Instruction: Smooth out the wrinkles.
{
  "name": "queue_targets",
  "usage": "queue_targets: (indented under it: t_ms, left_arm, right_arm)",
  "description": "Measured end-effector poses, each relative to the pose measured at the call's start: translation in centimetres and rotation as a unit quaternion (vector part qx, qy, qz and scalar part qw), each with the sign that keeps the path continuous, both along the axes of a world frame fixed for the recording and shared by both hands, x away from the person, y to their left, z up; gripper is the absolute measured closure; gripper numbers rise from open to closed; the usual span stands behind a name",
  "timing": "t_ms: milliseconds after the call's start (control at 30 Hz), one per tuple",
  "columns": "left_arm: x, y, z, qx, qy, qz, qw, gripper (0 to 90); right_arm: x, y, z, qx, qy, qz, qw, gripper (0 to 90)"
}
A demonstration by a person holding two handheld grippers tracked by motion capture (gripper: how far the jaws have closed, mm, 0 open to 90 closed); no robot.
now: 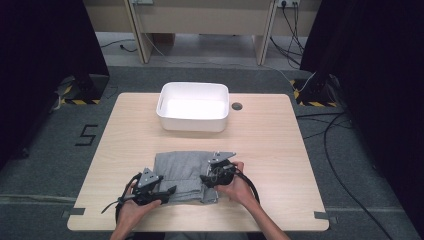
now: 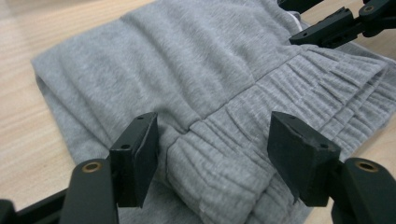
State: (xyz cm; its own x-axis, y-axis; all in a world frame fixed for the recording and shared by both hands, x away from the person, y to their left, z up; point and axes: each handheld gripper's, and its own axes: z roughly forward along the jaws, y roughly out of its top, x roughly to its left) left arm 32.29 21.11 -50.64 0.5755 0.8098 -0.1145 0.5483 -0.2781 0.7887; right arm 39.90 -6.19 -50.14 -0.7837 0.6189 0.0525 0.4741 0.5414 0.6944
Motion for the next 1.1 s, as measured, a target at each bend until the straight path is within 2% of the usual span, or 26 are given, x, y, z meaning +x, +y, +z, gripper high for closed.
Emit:
queue_targets:
  t_ms: [167,300,500,900,1100]
  left_arm:
    - [0.3,0.7,-0.1,-0.005,0.012,0.0,0.9999,35.1]
    - [0.4,1.3,-0.1,-0.001,0.011,0.005,0.9999,35.4]
    - [0.7,2.3,-0.3,-0.01,0.015,0.014,0.9997,35.6]
    - [1.5,4.6,-0.2,-0.011,0.024,0.027,0.9993,35.6]
    - [1.9,5.8,-0.3,-0.022,0.029,0.041,0.9985,35.6]
  right_arm:
    - [0.0,0.3,-0.1,0.002,-0.001,-0.001,1.0,35.4]
    - [0.3,0.8,-0.1,0.005,0.0,0.002,1.0,35.2]
    - [0.8,1.9,-0.1,0.003,0.001,0.006,1.0,35.1]
    - [1.7,4.1,-0.2,0.007,0.001,0.012,0.9999,35.1]
    - [2.3,5.2,-0.2,0.008,0.002,0.016,0.9998,35.1]
